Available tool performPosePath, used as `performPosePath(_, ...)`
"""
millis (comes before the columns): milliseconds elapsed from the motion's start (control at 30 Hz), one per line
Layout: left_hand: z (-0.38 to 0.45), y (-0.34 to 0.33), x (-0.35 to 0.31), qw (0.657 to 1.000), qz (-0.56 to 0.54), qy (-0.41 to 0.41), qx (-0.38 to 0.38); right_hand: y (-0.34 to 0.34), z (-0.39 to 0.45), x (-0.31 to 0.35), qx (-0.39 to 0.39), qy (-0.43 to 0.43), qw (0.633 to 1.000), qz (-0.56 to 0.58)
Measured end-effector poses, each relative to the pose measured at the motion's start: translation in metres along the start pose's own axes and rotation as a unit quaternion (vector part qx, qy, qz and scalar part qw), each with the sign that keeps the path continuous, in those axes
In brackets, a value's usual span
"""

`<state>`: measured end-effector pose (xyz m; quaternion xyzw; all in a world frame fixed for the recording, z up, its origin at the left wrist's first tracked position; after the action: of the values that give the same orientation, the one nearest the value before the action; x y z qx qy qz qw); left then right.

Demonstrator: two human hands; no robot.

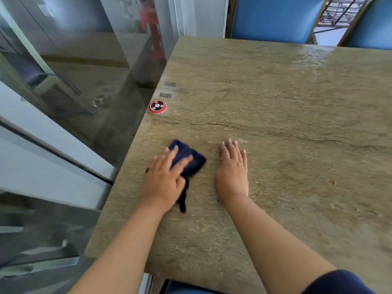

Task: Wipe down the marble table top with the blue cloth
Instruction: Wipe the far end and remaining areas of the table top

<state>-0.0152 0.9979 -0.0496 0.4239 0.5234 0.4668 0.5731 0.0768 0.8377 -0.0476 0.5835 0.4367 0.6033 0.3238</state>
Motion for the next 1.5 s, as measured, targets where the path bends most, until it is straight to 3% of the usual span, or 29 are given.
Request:
performPosePath(133, 0.052, 0.000, 0.013, 0.985, -0.013, 0.170, -0.004, 0.008, 0.002, -0.011, 0.062, 0.005, 0.992, 0.109)
performPosePath(200, 0.058, -0.003, 0.002, 0.977, -0.037, 0.208, -0.002, 0.013, -0.003, -0.021, 0.093, -0.005, 0.982, 0.163)
performPosePath(367, 0.011, -0.010, -0.070, 0.999, -0.046, 0.006, 0.000, 0.030, -0.033, -0.037, 0.113, -0.009, 0.970, 0.214)
performPosePath(467, -0.015, -0.013, -0.080, 0.993, -0.096, -0.041, 0.062, 0.034, -0.049, -0.038, 0.100, -0.052, 0.963, 0.243)
performPosePath(567, -0.026, 0.005, -0.063, 0.979, -0.199, -0.015, 0.042, 0.030, -0.069, -0.014, 0.067, -0.051, 0.979, 0.187)
performPosePath(667, -0.049, 0.021, -0.025, 0.986, -0.145, 0.081, 0.005, 0.014, -0.088, 0.028, 0.081, 0.017, 0.989, 0.119)
performPosePath(833, -0.119, 0.016, 0.006, 0.959, -0.060, 0.249, 0.118, -0.025, -0.080, 0.047, 0.087, -0.024, 0.995, -0.043)
performPosePath(1000, -0.132, 0.005, 0.002, 0.952, -0.052, 0.241, 0.183, -0.033, -0.022, 0.068, 0.052, -0.042, 0.993, -0.095)
performPosePath(1100, -0.131, 0.005, 0.004, 0.948, -0.050, 0.239, 0.203, -0.046, 0.006, 0.098, 0.063, 0.010, 0.992, -0.107)
performPosePath(1200, -0.132, 0.005, 0.004, 0.948, -0.050, 0.237, 0.209, -0.063, 0.005, 0.140, 0.098, 0.149, 0.981, -0.082)
performPosePath(1367, -0.133, 0.005, 0.004, 0.942, -0.081, 0.235, 0.223, -0.066, -0.031, 0.156, 0.214, 0.440, 0.870, -0.070)
performPosePath(1433, -0.132, 0.007, 0.004, 0.941, -0.083, 0.233, 0.232, -0.058, -0.013, 0.140, 0.184, 0.445, 0.873, -0.080)
performPosePath(1500, -0.132, 0.007, 0.003, 0.940, -0.089, 0.229, 0.237, -0.048, 0.016, 0.123, 0.096, 0.314, 0.941, -0.083)
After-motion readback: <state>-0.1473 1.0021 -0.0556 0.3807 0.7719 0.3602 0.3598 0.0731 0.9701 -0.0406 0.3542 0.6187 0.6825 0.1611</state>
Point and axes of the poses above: each hand's wrist, its own z-axis towards the middle knuckle, its own y-axis out of the back of the hand, x = y × z, the point moved 6 cm from there along z, towards the middle knuckle, and after that the axes turned 11 degrees about -y, right-handed, at the moved point
